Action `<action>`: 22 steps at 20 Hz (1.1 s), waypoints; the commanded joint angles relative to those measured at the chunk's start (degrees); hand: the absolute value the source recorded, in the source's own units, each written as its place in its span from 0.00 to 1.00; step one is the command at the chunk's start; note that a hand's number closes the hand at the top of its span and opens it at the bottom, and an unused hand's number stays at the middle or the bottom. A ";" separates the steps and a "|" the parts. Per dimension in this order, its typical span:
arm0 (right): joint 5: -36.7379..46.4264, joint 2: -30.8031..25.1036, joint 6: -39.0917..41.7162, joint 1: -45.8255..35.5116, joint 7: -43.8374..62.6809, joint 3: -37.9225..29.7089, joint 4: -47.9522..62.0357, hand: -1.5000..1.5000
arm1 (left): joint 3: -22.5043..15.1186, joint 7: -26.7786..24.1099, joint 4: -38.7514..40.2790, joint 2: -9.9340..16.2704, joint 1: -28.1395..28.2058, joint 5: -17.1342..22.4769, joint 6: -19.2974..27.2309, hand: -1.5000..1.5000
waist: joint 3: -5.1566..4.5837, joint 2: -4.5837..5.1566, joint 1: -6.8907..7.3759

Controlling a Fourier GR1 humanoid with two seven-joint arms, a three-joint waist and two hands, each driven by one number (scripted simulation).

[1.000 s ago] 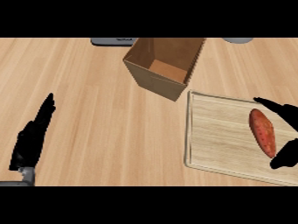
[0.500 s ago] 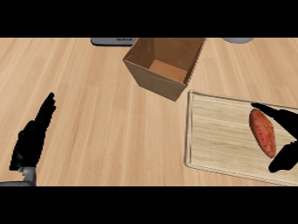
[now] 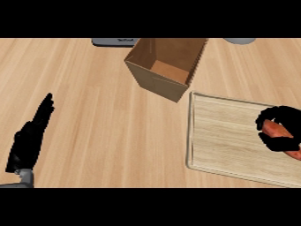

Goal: Pick the sweet potato from the tray and place it in the cardboard box

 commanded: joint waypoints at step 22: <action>8.94 -7.50 -22.51 -42.06 -45.56 -4.78 51.85 1.00 | -0.67 -1.50 3.56 -2.22 -4.47 -1.38 -0.60 0.50 | 0.25 0.79 2.10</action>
